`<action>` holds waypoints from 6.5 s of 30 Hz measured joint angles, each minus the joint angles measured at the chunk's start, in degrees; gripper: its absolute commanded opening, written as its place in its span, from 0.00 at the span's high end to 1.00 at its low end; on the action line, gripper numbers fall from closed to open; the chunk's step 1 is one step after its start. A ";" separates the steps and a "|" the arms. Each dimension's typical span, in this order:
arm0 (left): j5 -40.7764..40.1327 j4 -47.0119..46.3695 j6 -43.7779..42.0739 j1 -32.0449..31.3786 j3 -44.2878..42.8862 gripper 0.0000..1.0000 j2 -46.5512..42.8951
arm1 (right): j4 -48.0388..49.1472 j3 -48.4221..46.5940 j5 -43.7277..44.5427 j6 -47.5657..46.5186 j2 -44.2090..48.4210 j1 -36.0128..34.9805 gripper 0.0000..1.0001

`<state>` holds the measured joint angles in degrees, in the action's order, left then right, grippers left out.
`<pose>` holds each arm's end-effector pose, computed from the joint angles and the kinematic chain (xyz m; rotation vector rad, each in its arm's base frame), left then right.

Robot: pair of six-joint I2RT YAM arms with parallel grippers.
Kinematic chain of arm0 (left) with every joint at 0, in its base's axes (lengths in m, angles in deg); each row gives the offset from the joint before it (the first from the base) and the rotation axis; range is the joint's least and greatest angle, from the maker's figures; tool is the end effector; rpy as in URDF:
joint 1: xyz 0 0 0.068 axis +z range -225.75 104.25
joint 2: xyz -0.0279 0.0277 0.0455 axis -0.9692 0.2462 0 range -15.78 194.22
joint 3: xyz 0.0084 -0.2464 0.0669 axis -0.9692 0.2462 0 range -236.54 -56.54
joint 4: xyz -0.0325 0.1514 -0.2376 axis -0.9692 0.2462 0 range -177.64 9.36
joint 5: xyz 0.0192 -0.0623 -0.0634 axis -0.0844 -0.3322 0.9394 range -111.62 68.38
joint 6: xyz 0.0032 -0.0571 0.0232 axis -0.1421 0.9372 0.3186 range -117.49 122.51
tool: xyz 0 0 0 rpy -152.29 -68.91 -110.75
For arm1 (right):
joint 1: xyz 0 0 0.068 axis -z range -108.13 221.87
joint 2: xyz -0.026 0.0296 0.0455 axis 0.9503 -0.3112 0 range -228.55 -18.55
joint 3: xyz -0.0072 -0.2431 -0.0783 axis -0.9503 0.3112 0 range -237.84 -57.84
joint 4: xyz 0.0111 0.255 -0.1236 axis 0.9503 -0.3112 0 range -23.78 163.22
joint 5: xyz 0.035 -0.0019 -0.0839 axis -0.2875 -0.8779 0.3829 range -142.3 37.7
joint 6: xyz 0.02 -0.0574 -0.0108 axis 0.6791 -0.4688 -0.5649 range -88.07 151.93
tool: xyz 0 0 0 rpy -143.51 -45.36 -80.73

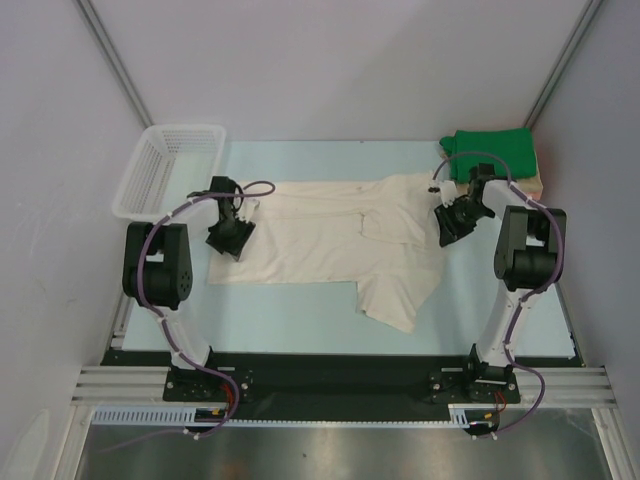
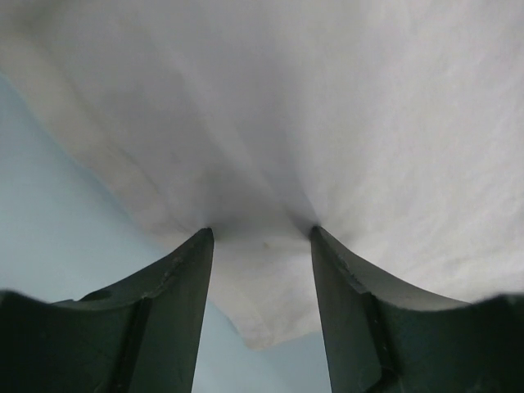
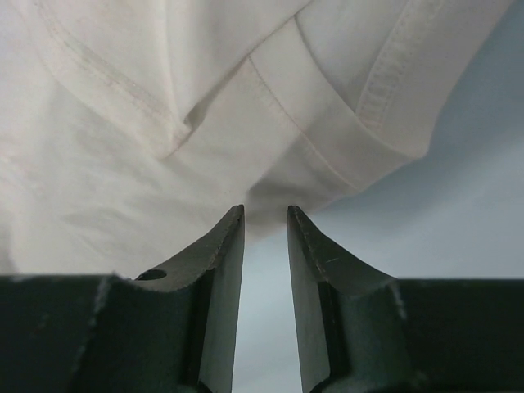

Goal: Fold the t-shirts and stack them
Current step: Fold the tshirt

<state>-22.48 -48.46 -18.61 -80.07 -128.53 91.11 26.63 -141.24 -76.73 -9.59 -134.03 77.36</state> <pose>0.3781 -0.0280 0.1285 0.6286 2.7981 0.0797 0.4081 -0.0198 0.1297 -0.9097 2.6062 0.4387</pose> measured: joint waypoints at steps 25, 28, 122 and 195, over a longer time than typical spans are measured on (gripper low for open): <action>-0.26 2.14 -0.70 0.00 0.48 0.14 -5.64 | 5.40 -4.15 9.88 2.60 -1.95 3.13 0.68; 0.57 2.12 -0.35 -0.20 0.44 0.16 -8.37 | 5.31 -0.26 7.65 1.27 4.55 3.34 0.66; 1.97 -3.06 -12.72 2.40 24.24 0.99 -18.18 | 6.67 41.38 5.60 -19.96 55.54 -37.53 1.00; -7.69 7.08 0.76 2.34 -26.05 0.67 11.37 | 25.40 -16.72 6.40 -5.42 3.61 -12.41 0.58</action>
<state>-30.17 -41.38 -17.85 -77.73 -154.58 102.48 52.03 -157.96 -70.32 -15.01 -130.42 64.95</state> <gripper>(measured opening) 0.242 0.285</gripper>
